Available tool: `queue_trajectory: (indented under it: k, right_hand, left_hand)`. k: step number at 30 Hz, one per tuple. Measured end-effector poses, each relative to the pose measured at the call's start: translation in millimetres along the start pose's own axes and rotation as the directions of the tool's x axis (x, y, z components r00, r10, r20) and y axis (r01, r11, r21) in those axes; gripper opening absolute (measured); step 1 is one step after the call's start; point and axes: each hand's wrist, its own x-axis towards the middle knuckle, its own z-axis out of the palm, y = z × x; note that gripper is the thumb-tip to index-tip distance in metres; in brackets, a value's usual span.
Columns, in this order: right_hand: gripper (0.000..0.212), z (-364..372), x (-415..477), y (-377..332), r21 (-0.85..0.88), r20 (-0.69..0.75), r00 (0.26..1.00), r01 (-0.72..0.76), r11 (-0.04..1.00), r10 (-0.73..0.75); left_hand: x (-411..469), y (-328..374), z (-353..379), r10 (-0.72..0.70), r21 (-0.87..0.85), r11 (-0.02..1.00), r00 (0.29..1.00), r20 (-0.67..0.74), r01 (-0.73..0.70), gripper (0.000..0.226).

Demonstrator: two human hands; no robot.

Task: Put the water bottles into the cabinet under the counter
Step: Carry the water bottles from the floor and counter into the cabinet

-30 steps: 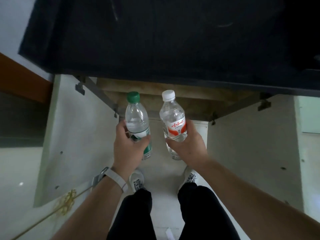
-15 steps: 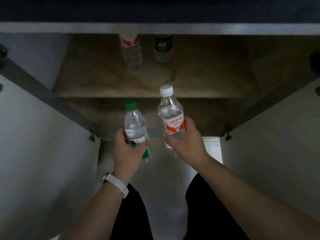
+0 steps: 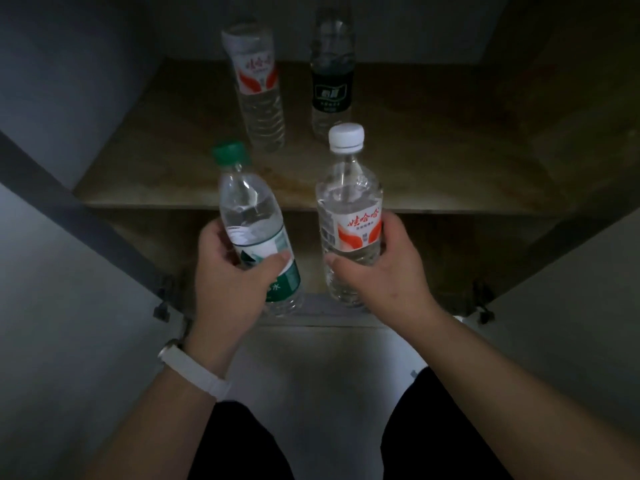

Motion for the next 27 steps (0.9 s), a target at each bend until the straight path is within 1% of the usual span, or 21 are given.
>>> queue_trajectory:
  k: [4, 9, 13, 16, 19, 23, 27]
  right_hand:
    - [0.066, -7, 17, -18, 0.009, -0.016, 0.997, 0.074, 0.997, -0.074]
    - [0.060, -5, 43, -42, 0.013, -0.022, 0.986, 0.165, 0.986, -0.165]
    - [0.058, 4, 67, -60, -0.013, -0.028, 0.974, 0.225, 0.974, -0.226]
    - [0.065, 13, 87, -72, -0.018, -0.055, 0.966, 0.254, 0.967, -0.254]
    - [0.071, 21, 104, -80, -0.017, -0.071, 0.963, 0.259, 0.966, -0.260]
    - [0.068, 30, 122, -84, -0.005, -0.068, 0.966, 0.250, 0.968, -0.250]
    - [0.070, 38, 132, -83, 0.001, -0.101, 0.966, 0.238, 0.971, -0.236]
  left_hand:
    - [24, 31, -8, 0.099, -0.031, 0.995, 0.995, -0.019, -0.100, 0.066]
    - [56, 58, -18, 0.204, -0.002, 0.979, 0.976, -0.075, -0.205, 0.062]
    - [80, 71, -28, 0.222, 0.015, 0.975, 0.970, -0.099, -0.222, 0.065]
    - [97, 74, -36, 0.238, 0.033, 0.971, 0.965, -0.108, -0.236, 0.068]
    - [116, 71, -39, 0.249, 0.072, 0.967, 0.962, -0.110, -0.243, 0.068]
    - [132, 64, -36, 0.277, 0.136, 0.955, 0.954, -0.110, -0.262, 0.068]
    - [144, 58, -31, 0.292, 0.173, 0.947, 0.948, -0.123, -0.269, 0.073]
